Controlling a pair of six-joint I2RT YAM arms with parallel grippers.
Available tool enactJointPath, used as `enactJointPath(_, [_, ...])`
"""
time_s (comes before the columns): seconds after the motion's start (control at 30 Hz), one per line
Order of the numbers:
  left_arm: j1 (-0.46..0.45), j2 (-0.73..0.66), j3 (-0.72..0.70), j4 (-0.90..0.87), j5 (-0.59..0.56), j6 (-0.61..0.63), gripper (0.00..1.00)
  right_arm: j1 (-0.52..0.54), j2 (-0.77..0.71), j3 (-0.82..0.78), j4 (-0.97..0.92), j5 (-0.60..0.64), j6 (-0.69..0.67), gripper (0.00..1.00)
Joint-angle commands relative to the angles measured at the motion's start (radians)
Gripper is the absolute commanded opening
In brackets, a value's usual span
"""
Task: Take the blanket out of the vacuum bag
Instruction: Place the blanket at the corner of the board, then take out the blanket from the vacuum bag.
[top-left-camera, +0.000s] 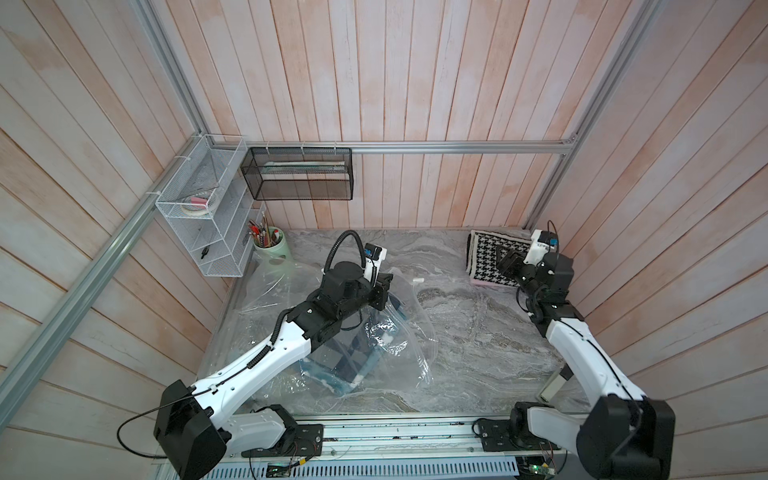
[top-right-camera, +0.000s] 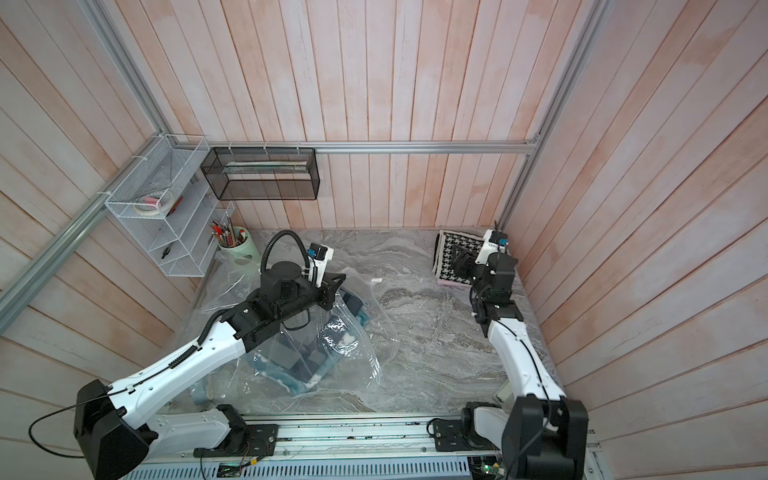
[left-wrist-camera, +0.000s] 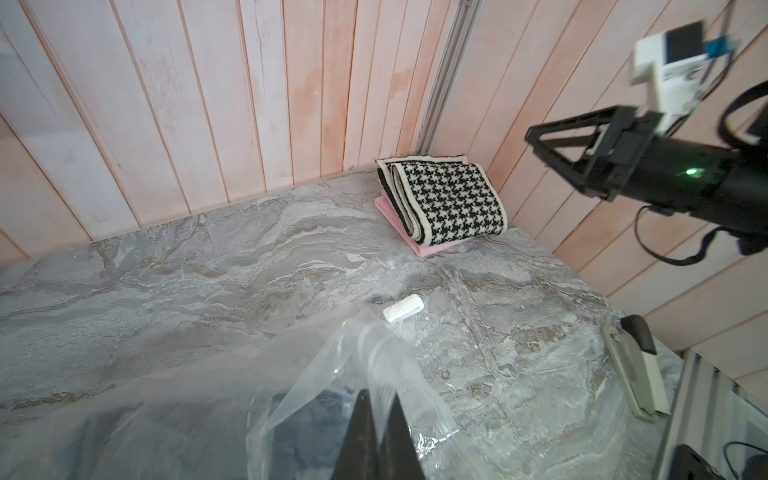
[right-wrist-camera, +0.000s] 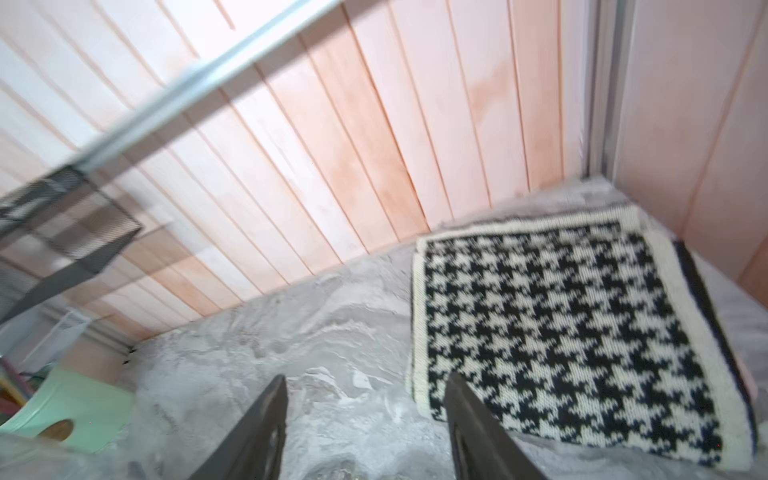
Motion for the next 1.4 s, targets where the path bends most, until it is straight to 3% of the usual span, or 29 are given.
enactJointPath(0.0, [0.003,-0.005,0.089,-0.071,0.074,0.016,0.00,0.014,-0.101,-0.029,-0.138,-0.083,-0.005,0.75])
enactJointPath(0.1, [0.004,-0.018,0.052,-0.050,0.059,0.023,0.00,0.034,-0.182,-0.085,-0.159,-0.158,0.030,0.77])
enactJointPath(0.3, [0.004,-0.099,-0.113,0.076,0.031,-0.048,0.00,0.104,-0.300,-0.259,-0.005,-0.303,0.256,0.76])
enactJointPath(0.43, [0.004,-0.118,-0.176,0.150,0.003,-0.068,0.00,0.238,-0.352,-0.329,0.063,-0.283,0.348,0.75])
enactJointPath(0.6, [0.004,-0.088,-0.120,0.116,-0.015,-0.036,0.00,0.416,-0.353,-0.445,0.191,-0.160,0.454,0.75])
enactJointPath(0.73, [0.004,-0.072,-0.065,0.069,-0.021,-0.013,0.00,0.542,-0.261,-0.537,0.414,-0.089,0.546,0.75])
enactJointPath(0.87, [0.004,-0.097,-0.081,0.087,-0.041,-0.025,0.00,0.616,-0.116,-0.544,0.593,-0.094,0.590,0.75])
enactJointPath(1.17, [0.003,-0.140,-0.131,0.081,-0.038,-0.034,0.00,0.803,0.174,-0.480,0.795,-0.051,0.611,0.74])
enactJointPath(1.37, [0.004,-0.177,-0.143,0.062,-0.065,-0.018,0.00,0.872,0.339,-0.470,0.912,-0.032,0.635,0.74])
